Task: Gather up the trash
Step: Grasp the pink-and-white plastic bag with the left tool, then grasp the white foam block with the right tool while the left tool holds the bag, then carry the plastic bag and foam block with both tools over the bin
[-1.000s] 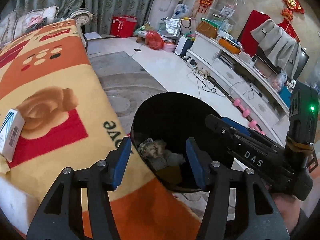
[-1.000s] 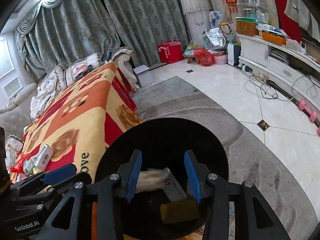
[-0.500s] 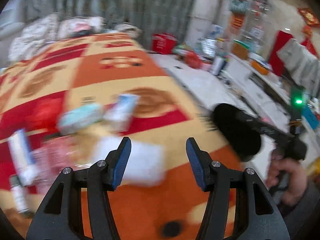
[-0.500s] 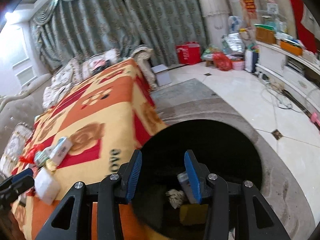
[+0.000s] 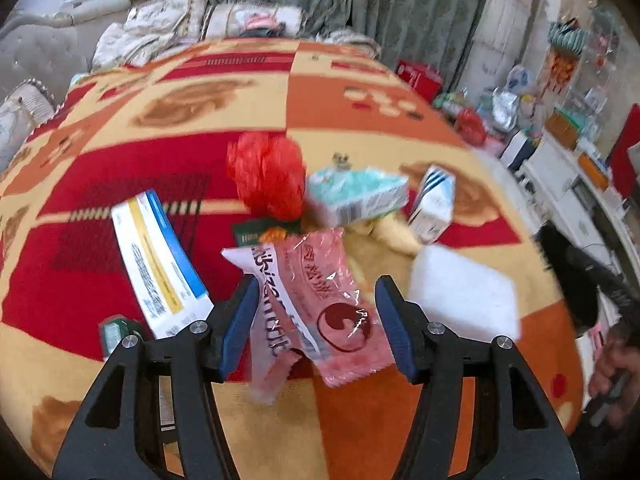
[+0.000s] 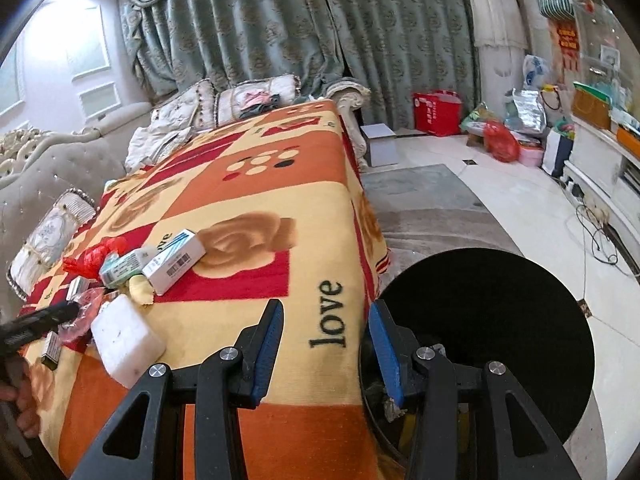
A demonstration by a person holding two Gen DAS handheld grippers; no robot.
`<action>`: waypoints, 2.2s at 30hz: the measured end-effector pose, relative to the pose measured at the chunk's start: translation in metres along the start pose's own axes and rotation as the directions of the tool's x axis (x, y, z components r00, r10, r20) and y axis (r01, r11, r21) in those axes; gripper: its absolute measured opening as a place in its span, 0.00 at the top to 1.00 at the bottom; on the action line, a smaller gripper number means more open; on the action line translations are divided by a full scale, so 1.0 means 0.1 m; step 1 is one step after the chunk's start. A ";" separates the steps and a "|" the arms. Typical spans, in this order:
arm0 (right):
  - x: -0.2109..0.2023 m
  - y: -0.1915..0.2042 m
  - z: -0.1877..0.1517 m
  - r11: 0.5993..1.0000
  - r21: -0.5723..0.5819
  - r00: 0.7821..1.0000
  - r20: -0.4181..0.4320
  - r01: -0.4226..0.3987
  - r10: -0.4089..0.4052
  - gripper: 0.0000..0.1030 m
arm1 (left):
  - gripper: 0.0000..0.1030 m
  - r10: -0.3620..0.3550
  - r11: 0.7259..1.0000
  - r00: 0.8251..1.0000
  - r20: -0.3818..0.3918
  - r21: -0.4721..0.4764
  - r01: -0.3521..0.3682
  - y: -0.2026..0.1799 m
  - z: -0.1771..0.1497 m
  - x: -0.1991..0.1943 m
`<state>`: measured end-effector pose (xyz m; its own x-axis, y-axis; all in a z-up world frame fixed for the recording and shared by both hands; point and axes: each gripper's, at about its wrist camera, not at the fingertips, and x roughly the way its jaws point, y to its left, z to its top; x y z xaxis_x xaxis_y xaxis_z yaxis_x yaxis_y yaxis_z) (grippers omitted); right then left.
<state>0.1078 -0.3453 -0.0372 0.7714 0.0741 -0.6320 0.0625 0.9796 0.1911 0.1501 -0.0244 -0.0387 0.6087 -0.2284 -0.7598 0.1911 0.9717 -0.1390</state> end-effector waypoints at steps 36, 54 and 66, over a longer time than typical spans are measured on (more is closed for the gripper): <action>0.70 1.74 -0.15 0.739 -0.525 0.895 -0.369 -0.422 0.249 0.28 | 0.83 -0.133 0.991 0.990 0.042 0.011 0.133 -0.05 -0.79 -0.92; -0.26 1.32 -0.36 0.838 -0.370 0.916 -0.148 -0.400 0.372 0.41 | 0.83 -0.093 0.996 0.993 0.067 -0.009 0.094 -0.10 -0.74 -0.97; -0.21 1.25 -0.35 0.848 -0.351 0.918 -0.136 -0.396 0.372 0.41 | 0.82 -0.069 0.998 0.995 0.068 0.018 0.068 -0.23 -0.73 -1.01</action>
<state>0.0773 -0.2175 -0.0267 0.6451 0.4583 -0.6114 -0.4748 0.8673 0.1492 0.0283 -0.0191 -0.0052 0.6451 -0.2986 -0.7033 0.2459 0.9526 -0.1789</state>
